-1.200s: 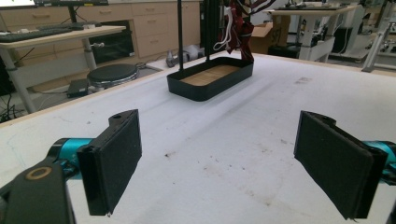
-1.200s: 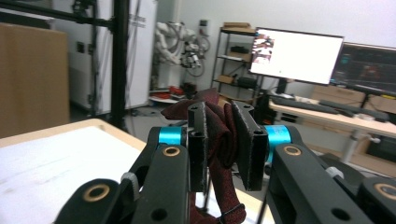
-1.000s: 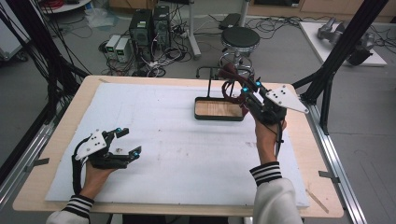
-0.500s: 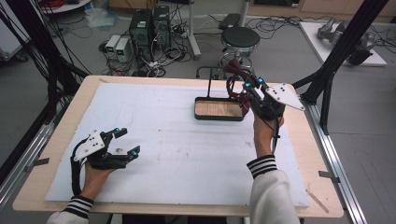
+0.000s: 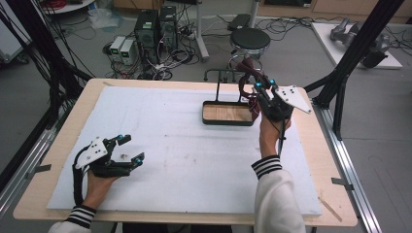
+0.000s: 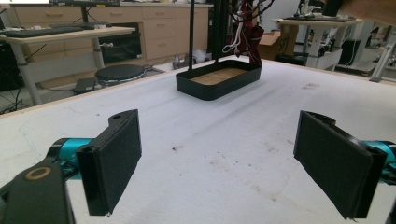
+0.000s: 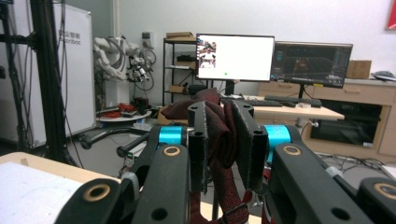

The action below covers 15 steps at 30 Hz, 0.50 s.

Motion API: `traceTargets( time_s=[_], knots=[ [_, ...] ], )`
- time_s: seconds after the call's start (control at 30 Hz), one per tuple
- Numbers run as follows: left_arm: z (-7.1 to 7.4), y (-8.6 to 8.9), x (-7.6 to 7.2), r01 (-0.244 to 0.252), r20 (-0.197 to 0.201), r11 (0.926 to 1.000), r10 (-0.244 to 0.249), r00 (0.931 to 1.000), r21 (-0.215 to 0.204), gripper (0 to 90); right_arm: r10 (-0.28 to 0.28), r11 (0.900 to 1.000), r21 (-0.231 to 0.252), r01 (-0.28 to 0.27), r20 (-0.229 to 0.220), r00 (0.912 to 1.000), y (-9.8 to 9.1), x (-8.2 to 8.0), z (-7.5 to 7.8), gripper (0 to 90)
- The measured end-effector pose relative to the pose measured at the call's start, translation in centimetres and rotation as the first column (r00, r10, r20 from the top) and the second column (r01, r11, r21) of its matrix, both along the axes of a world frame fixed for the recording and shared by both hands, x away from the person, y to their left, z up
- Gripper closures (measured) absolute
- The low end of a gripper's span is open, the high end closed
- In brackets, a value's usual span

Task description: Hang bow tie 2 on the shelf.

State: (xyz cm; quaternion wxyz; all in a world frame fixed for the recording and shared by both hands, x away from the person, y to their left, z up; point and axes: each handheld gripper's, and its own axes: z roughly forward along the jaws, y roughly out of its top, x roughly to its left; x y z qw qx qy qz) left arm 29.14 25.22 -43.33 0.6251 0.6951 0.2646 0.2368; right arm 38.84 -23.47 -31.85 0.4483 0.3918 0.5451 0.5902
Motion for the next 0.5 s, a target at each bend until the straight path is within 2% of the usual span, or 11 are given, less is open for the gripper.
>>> traceTargets(
  time_s=[0.1, 0.2, 0.5],
  knots=[
    [-0.04, -0.08, 0.03, 0.002, -0.002, 1.0000, -0.002, 1.0000, 0.001, 15.5, -0.019, 0.9996, 0.020, 0.019, 0.000, 0.9998, -0.14, 0.17, -0.16, 77.1],
    [-0.09, -0.19, 0.07, 0.005, -0.004, 1.0000, -0.005, 1.0000, 0.000, 15.5, -0.044, 0.9990, 0.011, 0.044, 0.004, 0.9990, -0.20, 0.30, -0.22, 77.2],
    [-0.08, -0.40, -0.01, 0.011, 0.001, 0.9999, -0.011, 0.9999, 0.009, 15.6, -0.118, 0.9930, -0.004, 0.118, -0.057, 0.9914, -0.10, 0.55, -0.55, 77.2]
  ],
)
